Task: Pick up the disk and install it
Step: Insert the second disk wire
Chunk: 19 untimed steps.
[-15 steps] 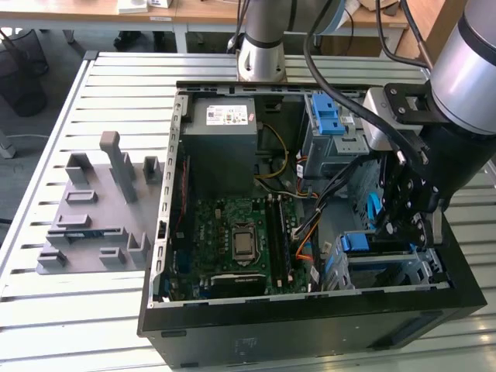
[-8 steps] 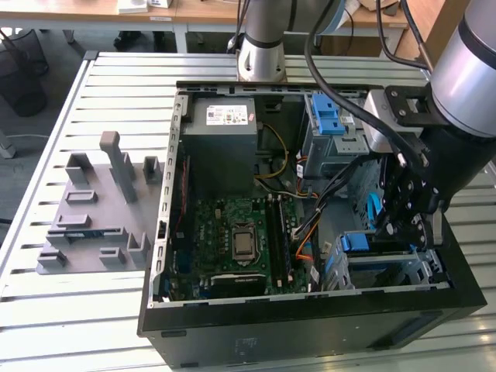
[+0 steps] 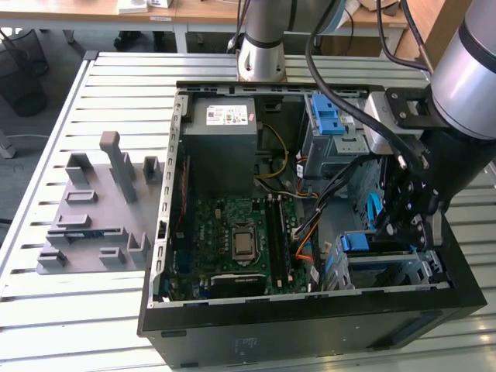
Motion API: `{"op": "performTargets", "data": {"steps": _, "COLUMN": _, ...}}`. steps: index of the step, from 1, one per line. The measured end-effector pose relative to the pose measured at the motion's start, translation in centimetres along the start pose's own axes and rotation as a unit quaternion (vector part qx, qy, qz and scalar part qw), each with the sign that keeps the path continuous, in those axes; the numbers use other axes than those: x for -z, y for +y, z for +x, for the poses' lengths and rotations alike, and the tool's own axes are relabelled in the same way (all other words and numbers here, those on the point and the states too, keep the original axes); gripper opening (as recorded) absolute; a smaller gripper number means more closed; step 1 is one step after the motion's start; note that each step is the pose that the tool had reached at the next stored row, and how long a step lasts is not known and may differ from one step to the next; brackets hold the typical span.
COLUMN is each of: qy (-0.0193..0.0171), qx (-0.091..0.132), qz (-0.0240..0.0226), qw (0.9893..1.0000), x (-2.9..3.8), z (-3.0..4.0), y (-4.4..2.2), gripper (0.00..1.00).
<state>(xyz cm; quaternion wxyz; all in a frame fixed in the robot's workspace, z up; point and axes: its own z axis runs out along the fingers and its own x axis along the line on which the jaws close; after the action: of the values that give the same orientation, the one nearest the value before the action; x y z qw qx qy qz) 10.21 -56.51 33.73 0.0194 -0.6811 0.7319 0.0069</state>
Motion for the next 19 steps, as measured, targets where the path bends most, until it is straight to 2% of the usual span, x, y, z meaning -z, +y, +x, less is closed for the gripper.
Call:
{"op": "performTargets", "data": {"steps": 12, "qy": 0.0000, "qx": -0.001, "qz": 0.0000, "qw": 1.0000, "x": -0.27, "z": 0.08, "y": -0.10, "gripper": 0.16}}
{"op": "performTargets", "data": {"steps": 19, "qy": -0.0003, "qx": -0.001, "qz": 0.0000, "qw": 1.0000, "x": -0.14, "z": 0.07, "y": -0.13, "gripper": 0.16}}
